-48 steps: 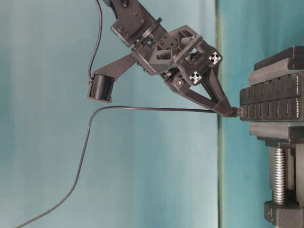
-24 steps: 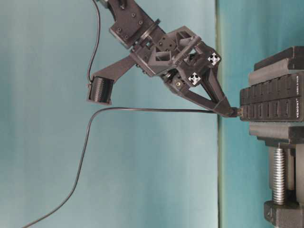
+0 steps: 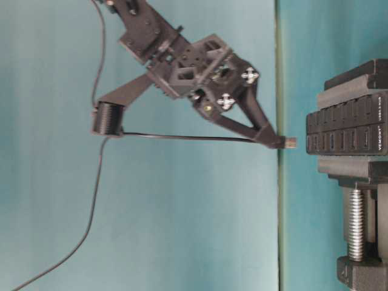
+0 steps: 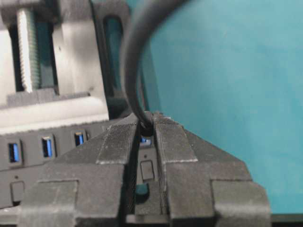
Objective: Insert the USB into the second port from the front of the fixed hub.
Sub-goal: 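Pull the USB plug out of its port with the right gripper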
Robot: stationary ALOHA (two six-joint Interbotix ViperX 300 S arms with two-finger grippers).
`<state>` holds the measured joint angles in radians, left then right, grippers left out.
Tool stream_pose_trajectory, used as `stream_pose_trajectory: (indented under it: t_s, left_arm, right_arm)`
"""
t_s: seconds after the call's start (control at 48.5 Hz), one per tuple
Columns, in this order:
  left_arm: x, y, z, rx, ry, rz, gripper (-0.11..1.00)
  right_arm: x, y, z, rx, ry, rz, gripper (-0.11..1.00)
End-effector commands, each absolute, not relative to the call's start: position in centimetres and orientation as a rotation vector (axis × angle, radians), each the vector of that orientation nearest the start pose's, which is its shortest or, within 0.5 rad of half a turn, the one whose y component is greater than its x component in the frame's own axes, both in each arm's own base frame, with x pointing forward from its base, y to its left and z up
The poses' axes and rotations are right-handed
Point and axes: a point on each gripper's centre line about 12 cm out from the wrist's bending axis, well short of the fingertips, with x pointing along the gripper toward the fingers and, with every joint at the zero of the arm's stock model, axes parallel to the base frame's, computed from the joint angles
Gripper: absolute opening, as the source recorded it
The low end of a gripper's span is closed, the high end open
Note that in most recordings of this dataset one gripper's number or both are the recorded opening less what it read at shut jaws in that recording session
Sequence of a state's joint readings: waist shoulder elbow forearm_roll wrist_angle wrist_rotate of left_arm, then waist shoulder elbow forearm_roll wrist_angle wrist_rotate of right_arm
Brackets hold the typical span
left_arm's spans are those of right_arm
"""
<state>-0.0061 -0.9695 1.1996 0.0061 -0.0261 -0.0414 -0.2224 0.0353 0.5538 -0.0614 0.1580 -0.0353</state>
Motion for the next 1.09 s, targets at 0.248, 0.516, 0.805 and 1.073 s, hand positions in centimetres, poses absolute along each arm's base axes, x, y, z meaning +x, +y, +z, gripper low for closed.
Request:
stream_pose_trajectory:
  t_s: [0.248,0.516,0.805,1.073]
  left_arm:
    - [19.6,-0.1,25.8,-0.035,0.192,-0.001,0.0]
    - [19.6,-0.1,25.7,-0.035,0.195,-0.001,0.0]
    - [19.6,-0.1,25.8,-0.036,0.192,-0.001,0.0]
    - [19.6,-0.1,25.8,-0.038,0.192,-0.001,0.0]
  right_arm:
    - [39.9,-6.7,22.6,-0.027,0.677,-0.142,0.09]
    - [39.9,-4.9,23.9,-0.017,0.69,-0.104,0.09]
    - [39.9,-3.4,23.9,-0.017,0.704,-0.071,0.09]
    - [39.7,-2.2,23.4,0.039,0.713,-0.064,0.09]
